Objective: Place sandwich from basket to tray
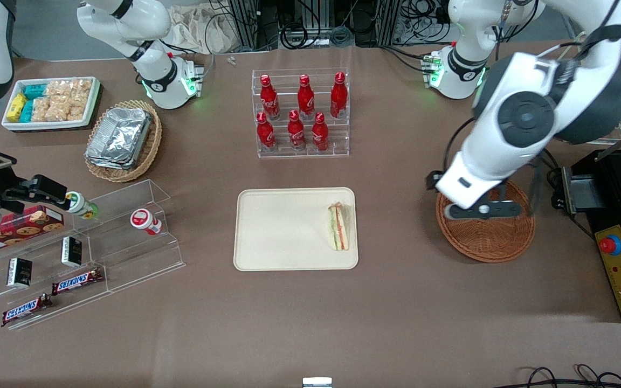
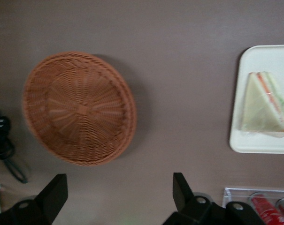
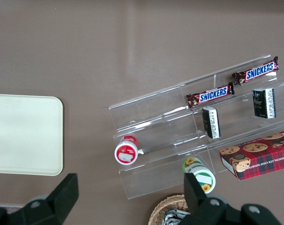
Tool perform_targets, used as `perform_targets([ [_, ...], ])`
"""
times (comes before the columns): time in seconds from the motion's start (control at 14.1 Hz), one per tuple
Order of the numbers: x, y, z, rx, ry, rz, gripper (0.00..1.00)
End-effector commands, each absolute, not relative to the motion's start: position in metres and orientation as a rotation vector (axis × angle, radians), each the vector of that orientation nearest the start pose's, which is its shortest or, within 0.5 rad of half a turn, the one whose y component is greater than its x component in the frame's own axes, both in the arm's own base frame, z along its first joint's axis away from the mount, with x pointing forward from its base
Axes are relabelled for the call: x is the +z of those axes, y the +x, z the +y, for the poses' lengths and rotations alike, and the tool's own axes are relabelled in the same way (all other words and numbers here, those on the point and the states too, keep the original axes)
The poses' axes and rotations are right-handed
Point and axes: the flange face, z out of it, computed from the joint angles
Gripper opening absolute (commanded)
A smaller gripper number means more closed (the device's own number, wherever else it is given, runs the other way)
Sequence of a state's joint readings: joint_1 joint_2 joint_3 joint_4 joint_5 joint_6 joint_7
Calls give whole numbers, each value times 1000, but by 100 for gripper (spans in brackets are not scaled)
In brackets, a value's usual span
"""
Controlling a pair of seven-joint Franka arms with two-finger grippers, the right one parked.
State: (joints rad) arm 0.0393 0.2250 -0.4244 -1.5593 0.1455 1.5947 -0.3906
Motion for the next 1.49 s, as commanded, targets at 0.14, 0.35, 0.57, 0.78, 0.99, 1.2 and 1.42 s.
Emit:
perform_targets([
  [0.14,547,569,-112,224,-3044,36,99],
  [0.35,576,571,-56,203,-3083,66,99],
  [0.57,589,569,-38,252,-3068,18,99],
  [0.78,584,571,-16,291,-3073,-40,99],
  [0.99,581,572,-12,296,-3064,-22,99],
  [1.2,581,572,-11,295,-3049,-21,99],
  [1.42,582,572,-8,288,-3049,-40,99],
])
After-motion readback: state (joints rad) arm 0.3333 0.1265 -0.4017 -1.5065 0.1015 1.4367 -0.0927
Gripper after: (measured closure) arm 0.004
